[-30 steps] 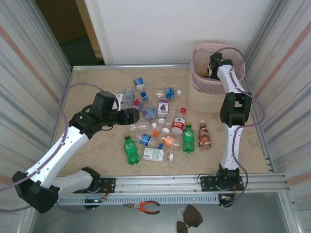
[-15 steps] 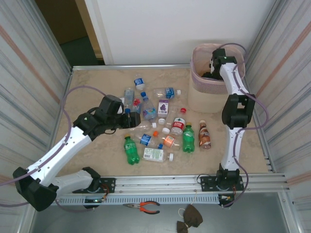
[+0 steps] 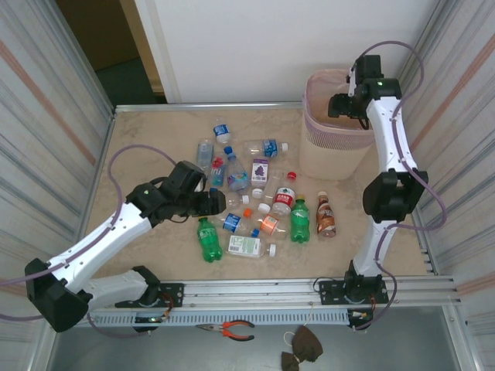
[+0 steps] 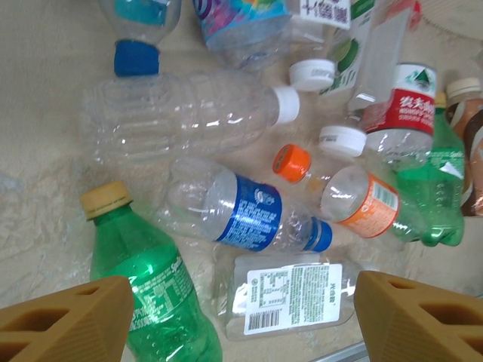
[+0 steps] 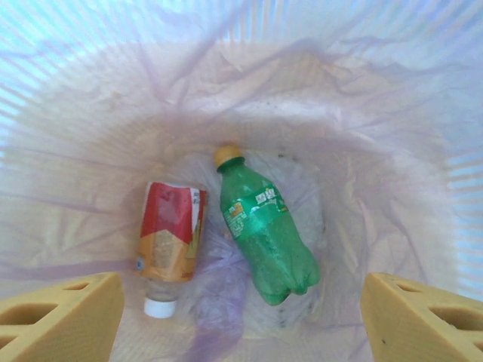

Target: Put the plastic bottles in the bin

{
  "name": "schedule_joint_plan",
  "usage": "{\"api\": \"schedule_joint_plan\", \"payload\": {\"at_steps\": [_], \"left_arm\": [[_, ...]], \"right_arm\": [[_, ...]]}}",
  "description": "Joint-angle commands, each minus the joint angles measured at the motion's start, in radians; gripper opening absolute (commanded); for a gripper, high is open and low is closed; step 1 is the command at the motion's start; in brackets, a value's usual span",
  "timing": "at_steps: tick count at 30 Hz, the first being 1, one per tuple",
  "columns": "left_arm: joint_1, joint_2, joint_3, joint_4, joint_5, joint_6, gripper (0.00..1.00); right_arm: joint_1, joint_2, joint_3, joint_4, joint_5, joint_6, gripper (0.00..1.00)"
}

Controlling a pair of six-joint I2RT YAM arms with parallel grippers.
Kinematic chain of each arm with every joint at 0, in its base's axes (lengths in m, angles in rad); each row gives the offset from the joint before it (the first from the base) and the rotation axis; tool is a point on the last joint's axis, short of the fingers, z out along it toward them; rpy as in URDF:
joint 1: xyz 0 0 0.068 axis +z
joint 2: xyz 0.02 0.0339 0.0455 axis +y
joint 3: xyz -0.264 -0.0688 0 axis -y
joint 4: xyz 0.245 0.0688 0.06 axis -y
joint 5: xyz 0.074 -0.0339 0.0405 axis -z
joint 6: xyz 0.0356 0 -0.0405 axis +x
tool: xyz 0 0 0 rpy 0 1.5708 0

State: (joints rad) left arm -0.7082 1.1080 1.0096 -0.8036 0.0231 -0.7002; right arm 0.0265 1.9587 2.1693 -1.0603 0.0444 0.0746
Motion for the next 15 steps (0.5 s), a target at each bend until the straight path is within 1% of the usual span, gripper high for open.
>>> {"api": "schedule_joint_plan", "payload": {"at_steps": [1,7,12,15], "left_arm": [[-0.025,-0.003,-0.022,-0.058,-0.045,-0.072,0.77],[-0.087,0.001,-0.043,-0.128,-0.091,-0.160,0.77],[-0.132,-0.002,-0.074,-0.162,-0.099,-0.235,0.77],[-0.162,-0.002,-0.098,-0.165,-0.099,-0.279,0.77]], "right_arm": [[0.011,-0.082,-0.011,0.016,-0.024,0.028,0.81],[0.032,-0.172,-0.019,0.030,-0.021,0.033,0.82],[0.056,-0.263,-0.053,0.068,-0.006,0.036,0.83],[0.066,-0.325,-0.092,0.107,-0.018,0.045,0.84]]}}
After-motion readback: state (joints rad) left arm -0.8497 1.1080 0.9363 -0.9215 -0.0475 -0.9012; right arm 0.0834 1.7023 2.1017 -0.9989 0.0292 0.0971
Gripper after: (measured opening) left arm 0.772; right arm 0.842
